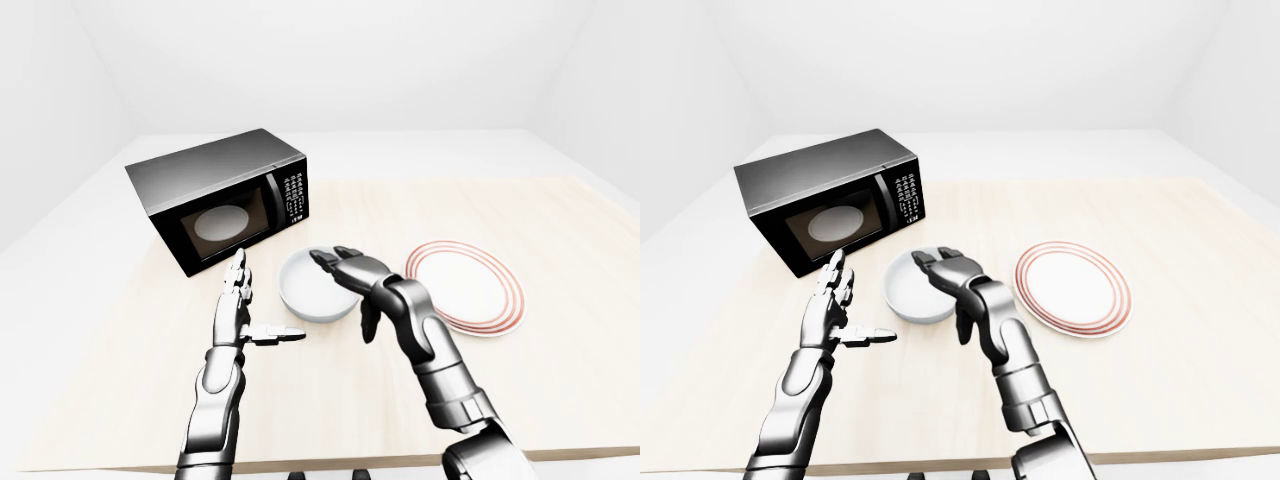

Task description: Pick up the white bowl and put it on the plate.

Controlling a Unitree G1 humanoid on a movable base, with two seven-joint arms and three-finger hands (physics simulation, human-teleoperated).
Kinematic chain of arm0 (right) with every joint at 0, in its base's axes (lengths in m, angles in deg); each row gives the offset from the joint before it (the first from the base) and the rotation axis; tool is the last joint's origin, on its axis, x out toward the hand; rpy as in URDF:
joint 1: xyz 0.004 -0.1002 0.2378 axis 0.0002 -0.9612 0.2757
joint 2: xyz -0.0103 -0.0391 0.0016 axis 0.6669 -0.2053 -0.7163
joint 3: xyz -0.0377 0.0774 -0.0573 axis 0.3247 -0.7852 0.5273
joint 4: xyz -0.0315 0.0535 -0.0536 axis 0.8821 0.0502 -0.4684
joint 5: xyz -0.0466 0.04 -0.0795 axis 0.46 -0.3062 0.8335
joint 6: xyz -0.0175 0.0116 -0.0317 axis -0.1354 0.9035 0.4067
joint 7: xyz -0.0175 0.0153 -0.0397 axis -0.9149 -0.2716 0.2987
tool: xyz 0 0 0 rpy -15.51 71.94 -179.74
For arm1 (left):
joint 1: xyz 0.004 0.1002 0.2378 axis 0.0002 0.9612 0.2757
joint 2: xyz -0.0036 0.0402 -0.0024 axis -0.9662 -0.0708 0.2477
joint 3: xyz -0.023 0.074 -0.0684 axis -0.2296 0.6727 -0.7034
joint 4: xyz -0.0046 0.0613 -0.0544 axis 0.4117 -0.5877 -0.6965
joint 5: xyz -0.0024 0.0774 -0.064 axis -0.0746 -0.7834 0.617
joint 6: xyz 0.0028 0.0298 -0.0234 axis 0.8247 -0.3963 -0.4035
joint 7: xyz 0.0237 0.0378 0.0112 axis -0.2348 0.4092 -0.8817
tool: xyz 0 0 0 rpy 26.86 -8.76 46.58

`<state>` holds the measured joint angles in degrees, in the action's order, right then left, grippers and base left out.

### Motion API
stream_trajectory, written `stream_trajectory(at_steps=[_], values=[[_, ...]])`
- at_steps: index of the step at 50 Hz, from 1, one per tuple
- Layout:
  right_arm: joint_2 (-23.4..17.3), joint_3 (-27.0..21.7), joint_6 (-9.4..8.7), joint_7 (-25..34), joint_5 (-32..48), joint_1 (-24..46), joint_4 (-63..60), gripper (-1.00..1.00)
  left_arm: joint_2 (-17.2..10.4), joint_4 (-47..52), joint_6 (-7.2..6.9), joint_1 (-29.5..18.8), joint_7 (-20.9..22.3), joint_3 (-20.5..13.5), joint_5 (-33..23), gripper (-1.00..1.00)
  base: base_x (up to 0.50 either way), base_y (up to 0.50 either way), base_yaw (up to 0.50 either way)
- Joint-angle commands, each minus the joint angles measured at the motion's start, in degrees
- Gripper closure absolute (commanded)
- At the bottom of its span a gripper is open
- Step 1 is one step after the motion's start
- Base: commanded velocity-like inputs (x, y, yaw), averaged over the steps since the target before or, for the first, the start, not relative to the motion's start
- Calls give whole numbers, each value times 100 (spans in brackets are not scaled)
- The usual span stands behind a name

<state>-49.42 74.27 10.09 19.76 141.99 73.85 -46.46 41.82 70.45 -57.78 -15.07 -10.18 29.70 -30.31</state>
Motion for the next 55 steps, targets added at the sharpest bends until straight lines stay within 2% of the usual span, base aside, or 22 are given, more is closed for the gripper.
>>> stream_trajectory(at_steps=[1, 26, 40, 55], values=[[75, 48, 0, 0, 56, 167, 154, -100, 1, 1, -2, 0, 0, 0, 1, -100, 0, 0, 0], [76, 112, 0, -113, 280, 174, 1006, -100, 0, 1, -1, 0, 0, 0, 0, -100, 0, 0, 0], [80, 134, 0, -14, 349, 78, 900, -100, 1, 1, -1, 0, -2, 0, 0, -100, 0, 0, 0], [94, 173, 0, -182, 438, 29, 1120, -100, 0, 0, 0, 0, -1, 0, -1, -100, 0, 0, 0]])
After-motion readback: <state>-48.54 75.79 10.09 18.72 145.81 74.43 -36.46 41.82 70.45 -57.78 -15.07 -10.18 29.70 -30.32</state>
